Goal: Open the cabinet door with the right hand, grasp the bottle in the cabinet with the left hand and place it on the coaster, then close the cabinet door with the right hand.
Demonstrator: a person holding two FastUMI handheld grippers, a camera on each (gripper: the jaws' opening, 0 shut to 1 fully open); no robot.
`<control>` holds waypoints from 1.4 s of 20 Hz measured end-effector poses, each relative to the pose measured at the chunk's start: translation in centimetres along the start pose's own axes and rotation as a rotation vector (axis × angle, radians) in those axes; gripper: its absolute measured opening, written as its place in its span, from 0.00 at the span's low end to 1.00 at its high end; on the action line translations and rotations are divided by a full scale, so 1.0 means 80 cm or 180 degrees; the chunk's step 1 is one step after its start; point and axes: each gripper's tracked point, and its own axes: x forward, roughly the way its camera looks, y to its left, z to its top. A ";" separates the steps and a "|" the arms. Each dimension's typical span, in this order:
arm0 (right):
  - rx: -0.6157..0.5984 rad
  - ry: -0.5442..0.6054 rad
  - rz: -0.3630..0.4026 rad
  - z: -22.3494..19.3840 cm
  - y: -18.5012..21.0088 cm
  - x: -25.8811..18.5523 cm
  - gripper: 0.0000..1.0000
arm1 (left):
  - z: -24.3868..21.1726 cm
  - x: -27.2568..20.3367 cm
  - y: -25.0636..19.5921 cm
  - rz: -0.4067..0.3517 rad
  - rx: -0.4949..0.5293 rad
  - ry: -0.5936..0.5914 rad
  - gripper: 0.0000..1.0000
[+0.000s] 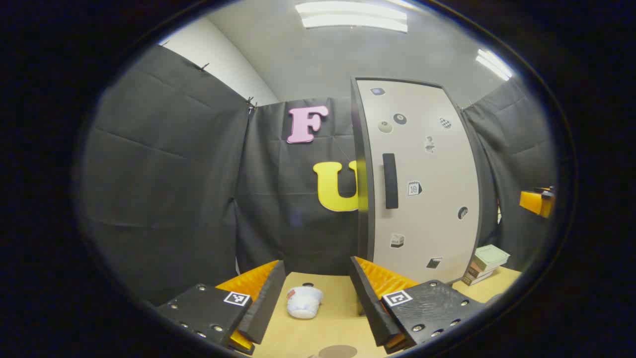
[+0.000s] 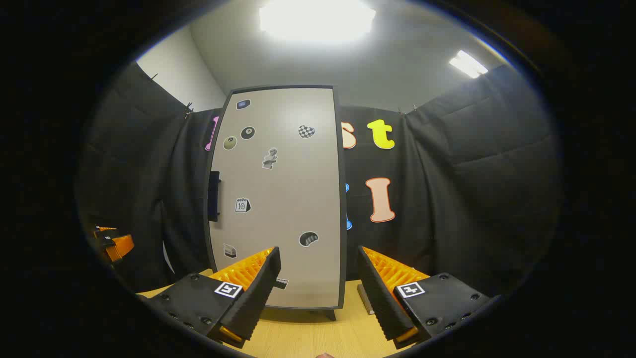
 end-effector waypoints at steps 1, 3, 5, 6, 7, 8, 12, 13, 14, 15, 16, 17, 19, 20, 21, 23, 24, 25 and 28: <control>-0.0015 -0.0012 0.0010 0.001 0.002 0.001 0.96 | 0.000 0.002 -0.002 -0.0002 -0.0002 -0.0003 0.81; -0.0037 -0.0017 0.0044 -0.001 0.007 0.004 0.96 | 0.002 0.004 -0.001 0.0007 0.0011 -0.0004 0.79; -0.0047 -0.0008 0.0071 -0.002 0.012 0.005 0.94 | 0.004 0.006 0.003 0.0021 0.0022 -0.0011 0.79; -0.0051 -0.0005 0.0079 -0.003 0.013 0.006 0.97 | 0.006 0.008 0.005 0.0027 0.0018 -0.0015 0.80; -0.0052 -0.0007 0.0081 -0.003 0.014 0.006 0.95 | 0.006 0.007 0.005 0.0030 0.0008 -0.0019 0.80; -0.0051 -0.0010 0.0083 -0.003 0.015 0.006 0.97 | 0.008 0.008 0.006 0.0034 0.0000 -0.0023 0.81; -0.0008 -0.0014 0.0096 -0.002 0.021 0.009 0.97 | 0.011 0.003 0.016 0.0065 -0.0014 -0.0045 0.79; 0.0003 -0.0018 0.0105 -0.001 0.024 0.011 0.97 | 0.011 0.003 0.018 0.0073 -0.0013 -0.0049 0.79; 0.0003 -0.0024 0.0117 -0.001 0.027 0.012 0.97 | 0.011 0.002 0.022 0.0091 -0.0005 -0.0048 0.79; -0.0009 -0.0034 0.0130 0.000 0.031 0.014 0.97 | 0.011 0.001 0.027 0.0114 0.0004 -0.0044 0.81; -0.0023 -0.0041 0.0142 -0.001 0.033 0.015 0.96 | 0.011 0.001 0.032 0.0132 0.0006 -0.0042 0.81; -0.0030 -0.0042 0.0161 -0.001 0.037 0.016 0.94 | 0.011 0.000 0.035 0.0151 0.0004 -0.0038 0.79; -0.0024 -0.0038 0.0202 -0.002 0.044 0.019 0.96 | 0.016 0.000 0.045 0.0185 0.0008 -0.0043 0.79; -0.0018 -0.0029 0.0217 -0.003 0.047 0.021 0.94 | 0.018 0.000 0.050 0.0206 0.0022 -0.0049 0.79; -0.0012 -0.0018 0.0230 -0.003 0.051 0.024 0.94 | 0.021 0.000 0.055 0.0229 0.0035 -0.0066 0.79; 0.0005 -0.0008 0.0275 0.001 0.060 0.032 0.94 | 0.027 0.000 0.065 0.0272 0.0065 -0.0096 0.81; 0.0029 -0.0011 0.0311 0.005 0.068 0.039 0.97 | 0.029 -0.001 0.071 0.0299 0.0081 -0.0103 0.81; 0.0062 -0.0029 0.0347 0.013 0.075 0.046 0.97 | 0.029 -0.003 0.078 0.0324 0.0100 -0.0107 0.79; 0.0146 -0.0037 0.0413 0.034 0.096 0.071 0.94 | 0.021 -0.008 0.095 0.0406 0.0177 -0.0061 0.81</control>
